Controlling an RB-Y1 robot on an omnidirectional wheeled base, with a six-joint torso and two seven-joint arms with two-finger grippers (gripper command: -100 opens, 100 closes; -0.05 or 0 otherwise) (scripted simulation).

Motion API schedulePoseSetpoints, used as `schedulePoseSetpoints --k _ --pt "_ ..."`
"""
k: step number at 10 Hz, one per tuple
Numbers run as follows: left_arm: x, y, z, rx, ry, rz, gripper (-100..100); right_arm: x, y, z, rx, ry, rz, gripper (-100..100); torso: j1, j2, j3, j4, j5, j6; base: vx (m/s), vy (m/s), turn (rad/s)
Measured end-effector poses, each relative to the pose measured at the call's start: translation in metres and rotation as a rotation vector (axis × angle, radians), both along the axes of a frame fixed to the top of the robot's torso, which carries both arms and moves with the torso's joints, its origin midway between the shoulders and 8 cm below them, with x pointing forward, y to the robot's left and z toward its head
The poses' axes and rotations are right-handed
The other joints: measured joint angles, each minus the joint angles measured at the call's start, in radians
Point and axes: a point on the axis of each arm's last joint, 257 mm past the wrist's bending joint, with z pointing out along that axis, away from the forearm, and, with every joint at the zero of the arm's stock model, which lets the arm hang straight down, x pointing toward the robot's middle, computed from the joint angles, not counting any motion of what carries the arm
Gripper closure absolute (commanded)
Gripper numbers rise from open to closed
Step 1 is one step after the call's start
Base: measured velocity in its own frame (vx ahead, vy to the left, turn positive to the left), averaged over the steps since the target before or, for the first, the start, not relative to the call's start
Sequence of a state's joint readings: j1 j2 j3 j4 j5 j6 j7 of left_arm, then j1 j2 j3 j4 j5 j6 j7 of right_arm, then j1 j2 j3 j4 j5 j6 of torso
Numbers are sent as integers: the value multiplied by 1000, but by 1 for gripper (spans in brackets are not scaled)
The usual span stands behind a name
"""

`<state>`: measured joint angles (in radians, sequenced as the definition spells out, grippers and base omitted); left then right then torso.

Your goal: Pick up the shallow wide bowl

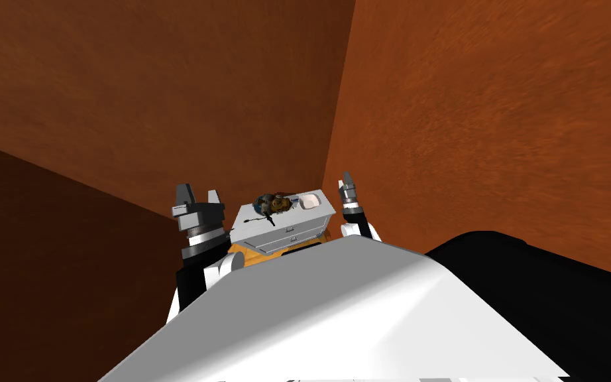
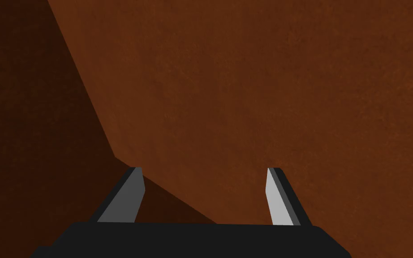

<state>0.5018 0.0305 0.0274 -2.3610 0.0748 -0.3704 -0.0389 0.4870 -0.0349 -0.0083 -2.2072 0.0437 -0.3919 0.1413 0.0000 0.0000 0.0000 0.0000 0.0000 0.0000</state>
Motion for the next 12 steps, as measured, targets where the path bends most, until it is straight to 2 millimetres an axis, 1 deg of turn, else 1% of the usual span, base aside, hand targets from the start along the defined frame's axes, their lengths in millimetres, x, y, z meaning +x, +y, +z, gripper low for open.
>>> schedulePoseSetpoints --k 4,6,9,10,12 --pt "0 0 0 0 0 0 0 10 9 -24 -154 74 18 -100 5 4 2 1 1 0 -62 72 28" --pt "0 0 0 0 0 0 0 13 14 -41 -254 124 23 -100 6 6 3 1 1 0 -87 103 45" --pt "0 0 0 0 0 0 0 22 18 -75 -436 209 29 -100 7 5 3 1 2 0 -80 115 61" --pt "0 0 0 0 0 0 0 20 16 -90 -502 243 28 -100 8 6 3 1 2 0 -57 86 11" --pt "0 0 0 0 0 0 0 24 15 -108 -589 276 33 -100 4 3 2 1 1 0 -49 82 65"
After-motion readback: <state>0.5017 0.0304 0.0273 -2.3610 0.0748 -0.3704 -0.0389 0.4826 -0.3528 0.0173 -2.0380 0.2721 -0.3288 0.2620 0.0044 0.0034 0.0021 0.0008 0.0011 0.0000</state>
